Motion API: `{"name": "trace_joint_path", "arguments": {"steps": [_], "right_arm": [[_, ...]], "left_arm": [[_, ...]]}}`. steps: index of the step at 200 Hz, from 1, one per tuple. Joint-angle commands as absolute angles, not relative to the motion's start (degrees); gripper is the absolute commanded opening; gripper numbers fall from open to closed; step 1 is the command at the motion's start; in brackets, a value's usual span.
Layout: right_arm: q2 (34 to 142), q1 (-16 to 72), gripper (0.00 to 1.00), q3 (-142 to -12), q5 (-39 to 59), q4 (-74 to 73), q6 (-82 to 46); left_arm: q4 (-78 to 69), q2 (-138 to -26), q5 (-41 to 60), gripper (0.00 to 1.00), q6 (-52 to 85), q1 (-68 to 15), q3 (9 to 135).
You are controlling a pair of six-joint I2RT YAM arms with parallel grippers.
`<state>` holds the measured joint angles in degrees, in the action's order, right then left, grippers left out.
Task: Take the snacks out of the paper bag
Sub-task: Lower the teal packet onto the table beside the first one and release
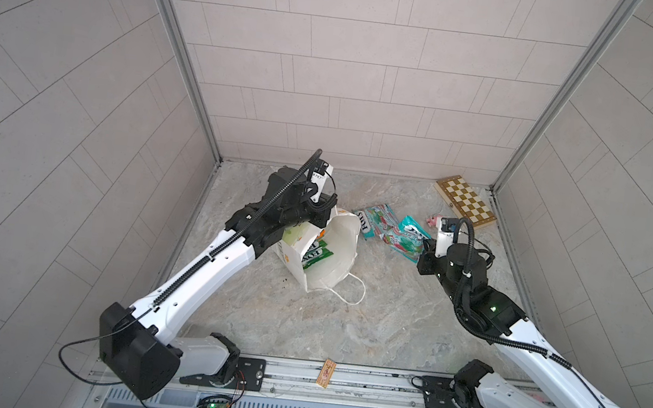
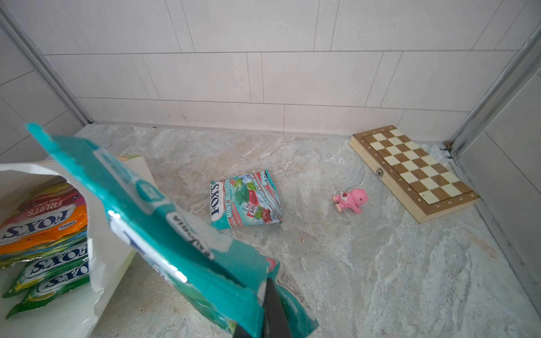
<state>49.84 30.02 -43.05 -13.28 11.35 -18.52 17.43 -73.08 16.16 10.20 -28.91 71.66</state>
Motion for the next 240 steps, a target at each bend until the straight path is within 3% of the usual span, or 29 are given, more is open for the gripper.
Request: {"name": "trace_joint_path", "arguments": {"steps": [1,53,135,240], "right_arm": [[50.3,26.5,0.00,-43.0,-8.1,10.6,-21.3],[57.4,16.7,0.00,-42.1,1.4,8.7,-27.0],[72.8,6.8,0.00,-37.8,16.8,-6.2,-35.7],[86.4,-1.8,0.00,-40.0,20.1,-3.2,-37.9]], "left_arm": [[17.2,-72.8,16.4,0.00,9.6,-29.2,71.5],[17.2,-73.0,16.8,0.00,9.7,-29.2,71.5],[17.2,-73.1,16.7,0.00,9.6,-29.3,71.5],[17.2,-73.5,16.9,0.00,9.4,-29.5,71.5]]}}
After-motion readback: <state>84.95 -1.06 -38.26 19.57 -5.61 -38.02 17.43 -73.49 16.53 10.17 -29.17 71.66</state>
